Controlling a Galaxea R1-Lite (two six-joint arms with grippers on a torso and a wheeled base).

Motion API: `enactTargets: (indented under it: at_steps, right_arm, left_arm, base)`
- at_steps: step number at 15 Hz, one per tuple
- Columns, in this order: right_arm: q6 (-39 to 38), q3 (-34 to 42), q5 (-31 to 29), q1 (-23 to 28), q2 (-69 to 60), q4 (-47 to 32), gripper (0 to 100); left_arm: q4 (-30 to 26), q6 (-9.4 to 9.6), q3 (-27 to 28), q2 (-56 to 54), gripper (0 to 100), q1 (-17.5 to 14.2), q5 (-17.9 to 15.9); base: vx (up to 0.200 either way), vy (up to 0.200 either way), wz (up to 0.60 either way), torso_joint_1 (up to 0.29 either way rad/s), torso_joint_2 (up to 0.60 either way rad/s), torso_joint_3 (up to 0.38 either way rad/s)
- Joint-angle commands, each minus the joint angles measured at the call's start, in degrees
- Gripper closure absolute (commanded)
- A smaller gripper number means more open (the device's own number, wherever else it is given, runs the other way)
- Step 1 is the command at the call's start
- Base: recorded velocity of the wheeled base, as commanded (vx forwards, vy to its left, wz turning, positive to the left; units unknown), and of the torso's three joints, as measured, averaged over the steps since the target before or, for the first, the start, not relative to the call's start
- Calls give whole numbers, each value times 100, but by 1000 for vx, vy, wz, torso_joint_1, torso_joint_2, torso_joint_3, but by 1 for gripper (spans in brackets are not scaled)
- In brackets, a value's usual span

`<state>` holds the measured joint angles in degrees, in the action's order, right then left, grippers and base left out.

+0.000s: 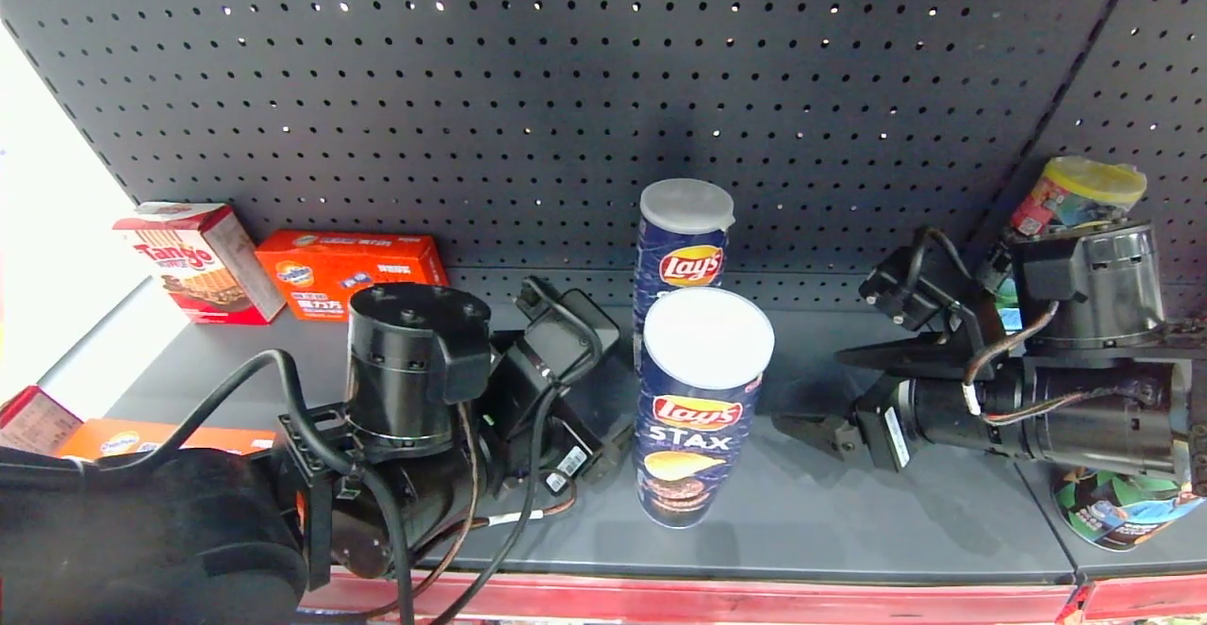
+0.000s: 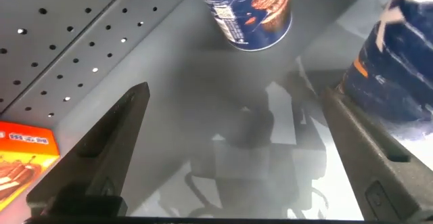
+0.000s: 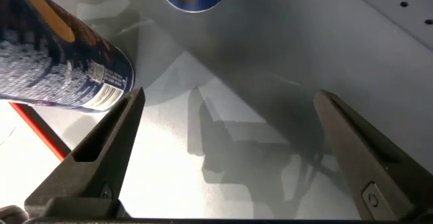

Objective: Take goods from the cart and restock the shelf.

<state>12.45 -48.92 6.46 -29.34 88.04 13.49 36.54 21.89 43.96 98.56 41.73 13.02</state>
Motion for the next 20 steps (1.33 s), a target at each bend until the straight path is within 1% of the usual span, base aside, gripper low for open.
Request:
enactTargets:
  at_steps: [1,2,3,4,5,6,7,9,13,15,16,17,19,20]
  right_arm:
    - [-5,5,-4,-10,-208,4,0]
    - [-5,-12,-4,-10,-340,4,0]
    - [-14,-30,-4,-10,-419,4,0]
    - [-32,-83,-4,-10,-665,4,0]
    - [-32,-83,-4,-10,-665,4,0]
    - [-41,-109,-48,-19,-1043,13,0]
    - [-32,-109,-163,-45,-1245,109,0]
    - [-23,-56,-330,-80,-1667,443,0]
    - [-23,155,-312,-36,-2643,391,0]
    - [-23,462,-312,-36,-3267,329,0]
    - [-23,638,-312,-45,-3627,329,0]
    - [-23,744,-321,-54,-3873,329,0]
    - [-23,1113,-382,43,-4682,285,0]
    - [-32,1394,-391,25,-4990,224,0]
  left_arm:
    - [-6,-1,-151,-478,0,-183,25]
    - [-24,-1,-204,-680,0,-341,16]
    - [-32,-10,-212,-795,0,-411,8]
    - [-41,-19,-195,-1049,0,-596,-19]
    - [-41,-19,-195,-1049,0,-596,-19]
    - [-41,-45,-151,-1339,0,-692,-19]
    - [20,-45,-142,-1471,0,-692,-19]
    - [293,-45,-247,-1665,0,-701,16]
    - [337,-45,-828,-2403,0,-710,34]
    - [337,-45,-1302,-2939,0,-780,34]
    - [337,-45,-1487,-3308,0,-912,25]
    - [328,-54,-1575,-3563,0,-956,34]
    - [302,-54,-1847,-4337,0,-1308,131]
    - [302,-54,-2032,-4714,0,-1422,131]
  base:
    - [0,0,0,0,0,0]
    - [0,0,0,0,0,0]
    - [0,0,0,0,0,0]
    - [0,0,0,0,0,0]
    - [0,0,0,0,0,0]
    - [0,0,0,0,0,0]
    - [0,0,0,0,0,0]
    - [0,0,0,0,0,0]
    - [0,0,0,0,0,0]
    - [0,0,0,0,0,0]
    - [0,0,0,0,0,0]
    - [0,0,0,0,0,0]
    - [0,0,0,0,0,0]
    - [0,0,0,0,0,0]
